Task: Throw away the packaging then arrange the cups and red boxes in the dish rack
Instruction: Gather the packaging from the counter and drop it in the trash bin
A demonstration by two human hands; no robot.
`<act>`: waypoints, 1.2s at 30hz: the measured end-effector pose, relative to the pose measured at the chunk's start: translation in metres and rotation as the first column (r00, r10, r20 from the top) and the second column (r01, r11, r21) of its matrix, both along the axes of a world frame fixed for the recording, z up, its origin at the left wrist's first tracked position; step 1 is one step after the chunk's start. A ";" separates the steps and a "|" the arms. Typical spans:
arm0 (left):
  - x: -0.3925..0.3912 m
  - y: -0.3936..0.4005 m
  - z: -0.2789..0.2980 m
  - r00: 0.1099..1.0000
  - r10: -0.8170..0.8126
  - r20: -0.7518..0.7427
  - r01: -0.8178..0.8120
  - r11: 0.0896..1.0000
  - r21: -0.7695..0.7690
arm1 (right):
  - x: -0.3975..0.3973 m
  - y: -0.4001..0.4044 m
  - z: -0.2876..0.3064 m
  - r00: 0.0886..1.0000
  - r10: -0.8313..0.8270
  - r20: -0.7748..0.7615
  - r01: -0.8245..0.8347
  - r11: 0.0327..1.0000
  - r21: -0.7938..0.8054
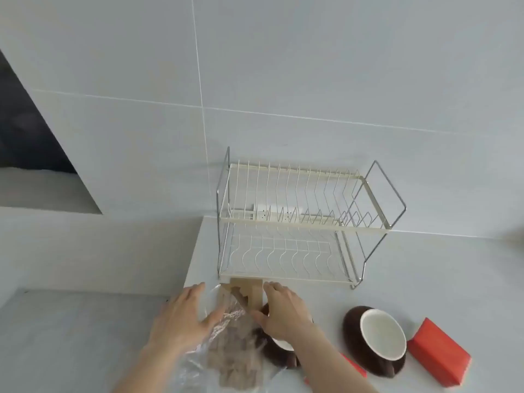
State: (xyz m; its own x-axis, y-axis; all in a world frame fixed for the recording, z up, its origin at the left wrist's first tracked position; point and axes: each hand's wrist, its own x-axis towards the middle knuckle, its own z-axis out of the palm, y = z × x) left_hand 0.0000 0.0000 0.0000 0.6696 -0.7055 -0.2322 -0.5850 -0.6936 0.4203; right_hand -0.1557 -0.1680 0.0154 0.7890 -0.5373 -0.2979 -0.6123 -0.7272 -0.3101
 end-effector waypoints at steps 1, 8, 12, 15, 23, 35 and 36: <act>0.006 0.003 -0.006 0.999 0.010 -0.036 -0.010 1.000 0.003 | 0.007 0.003 -0.002 1.000 0.001 -0.007 -0.001 1.000 0.006; 0.025 0.015 -0.045 0.983 0.031 -0.183 -0.013 0.995 0.098 | 0.040 0.025 -0.033 0.993 -0.002 -0.114 0.000 1.000 -0.020; 0.026 0.009 -0.058 0.966 0.002 -0.257 0.025 0.995 0.101 | 0.052 0.034 -0.051 0.981 -0.045 -0.190 0.042 0.999 -0.021; 0.029 -0.001 -0.064 0.952 0.007 -0.307 0.021 0.996 0.087 | 0.059 0.038 -0.065 0.974 -0.081 -0.212 0.070 0.996 -0.059; 0.019 -0.022 -0.080 0.855 0.129 -0.502 -0.111 0.992 0.066 | 0.072 0.050 -0.077 0.958 -0.260 -0.121 0.262 0.965 0.001; 0.018 0.009 -0.064 0.683 0.379 -0.624 -0.470 0.882 0.022 | 0.055 0.070 -0.071 0.936 -0.335 0.110 0.306 0.926 0.219; 0.020 0.011 -0.059 0.664 0.386 -0.640 -0.495 0.869 0.010 | 0.054 0.070 -0.070 0.926 -0.356 0.124 0.322 0.917 0.234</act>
